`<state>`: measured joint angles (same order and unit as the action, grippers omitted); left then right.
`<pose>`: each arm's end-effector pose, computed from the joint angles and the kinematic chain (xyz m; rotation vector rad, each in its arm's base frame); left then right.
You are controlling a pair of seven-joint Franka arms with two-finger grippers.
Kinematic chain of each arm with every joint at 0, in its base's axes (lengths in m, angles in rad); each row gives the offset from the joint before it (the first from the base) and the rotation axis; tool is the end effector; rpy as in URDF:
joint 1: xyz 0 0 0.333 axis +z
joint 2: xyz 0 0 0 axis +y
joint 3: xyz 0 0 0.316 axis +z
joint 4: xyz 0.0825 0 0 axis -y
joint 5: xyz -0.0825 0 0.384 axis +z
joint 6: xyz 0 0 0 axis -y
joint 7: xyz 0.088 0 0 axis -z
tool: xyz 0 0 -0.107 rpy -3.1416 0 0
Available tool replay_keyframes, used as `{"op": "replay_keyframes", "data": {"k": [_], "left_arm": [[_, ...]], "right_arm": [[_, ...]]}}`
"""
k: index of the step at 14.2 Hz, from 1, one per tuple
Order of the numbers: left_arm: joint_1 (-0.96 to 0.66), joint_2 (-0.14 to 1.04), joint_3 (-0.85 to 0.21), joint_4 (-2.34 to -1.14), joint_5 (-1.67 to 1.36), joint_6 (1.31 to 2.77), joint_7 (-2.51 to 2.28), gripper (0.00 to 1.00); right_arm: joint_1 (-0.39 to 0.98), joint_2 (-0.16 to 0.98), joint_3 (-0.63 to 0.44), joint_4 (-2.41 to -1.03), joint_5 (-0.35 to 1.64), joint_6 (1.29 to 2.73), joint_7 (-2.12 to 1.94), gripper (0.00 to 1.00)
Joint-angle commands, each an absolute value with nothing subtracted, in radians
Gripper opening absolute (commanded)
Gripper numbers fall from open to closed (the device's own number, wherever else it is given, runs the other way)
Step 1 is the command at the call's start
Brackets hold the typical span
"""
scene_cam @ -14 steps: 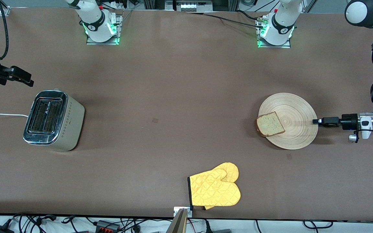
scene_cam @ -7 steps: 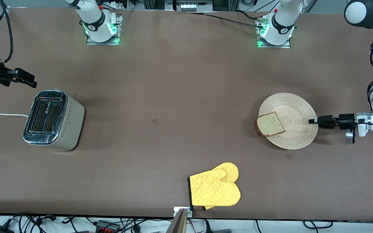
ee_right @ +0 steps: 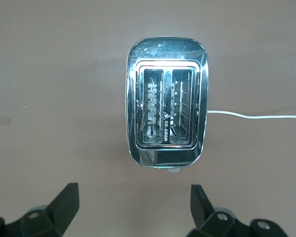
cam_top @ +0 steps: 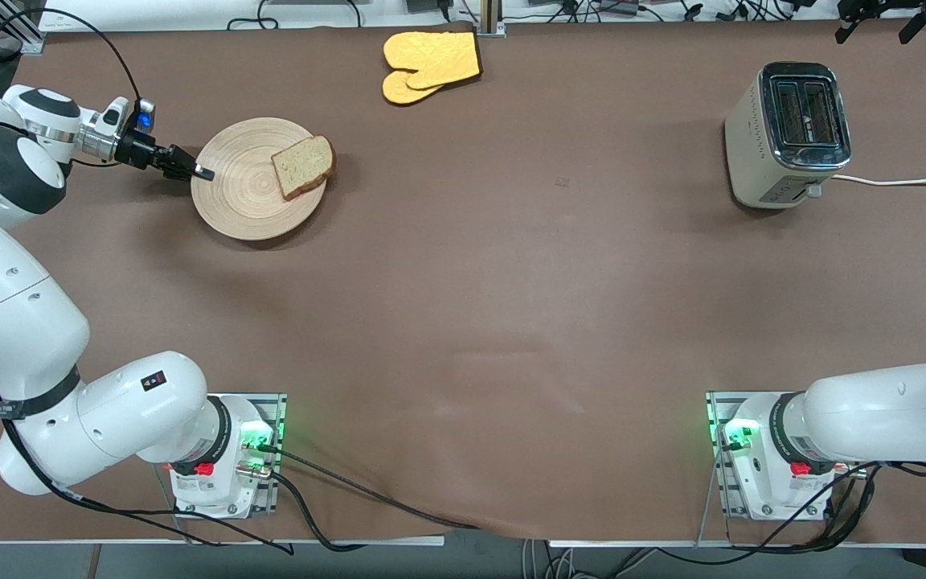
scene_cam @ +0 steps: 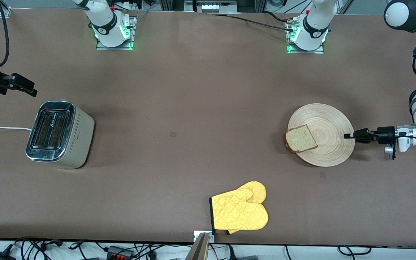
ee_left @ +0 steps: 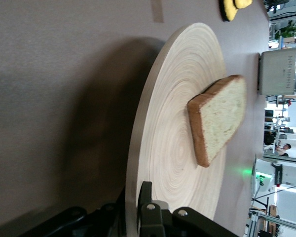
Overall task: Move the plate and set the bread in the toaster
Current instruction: 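Slide the plate toward the toaster with the left gripper while the right gripper rises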
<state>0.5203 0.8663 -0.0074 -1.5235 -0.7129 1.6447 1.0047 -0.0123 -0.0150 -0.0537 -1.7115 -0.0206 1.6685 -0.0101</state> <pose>0.5781 0.2509 0.1294 2.1666 -0.1619 -0.0712 0.5527 -0.0387 0.5745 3.1216 -0.0837 -0.0449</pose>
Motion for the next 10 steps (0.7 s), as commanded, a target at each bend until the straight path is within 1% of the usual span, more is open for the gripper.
{"op": "replay_keyframes", "data": {"k": [1, 4, 6, 8, 9, 10], "left_arm": [[0.514, 0.865, -0.005, -1.519, -0.719, 1.655, 1.019, 0.01], [0.512, 0.858, -0.006, -1.516, -0.719, 1.654, 1.008, 0.01], [0.511, 0.851, -0.009, -1.496, -0.719, 1.64, 0.968, 0.01], [0.511, 0.842, -0.034, -1.447, -0.716, 1.568, 0.936, 0.01], [0.508, 0.842, -0.046, -1.428, -0.719, 1.509, 0.931, 0.01], [0.508, 0.842, -0.058, -1.427, -0.718, 1.473, 0.927, 0.01]], "right_arm": [[-0.008, -0.018, -0.041, -1.726, -0.014, 1.67, -0.018, 1.0], [0.076, 0.038, -0.038, -1.724, -0.014, 1.698, -0.005, 1.0], [0.139, 0.048, -0.038, -1.721, -0.012, 1.706, 0.017, 1.0], [0.181, 0.048, -0.038, -1.721, -0.014, 1.735, 0.106, 1.0], [0.193, 0.049, -0.038, -1.721, -0.015, 1.744, 0.109, 1.0], [0.202, 0.06, -0.038, -1.72, -0.014, 1.753, 0.112, 1.0]]}}
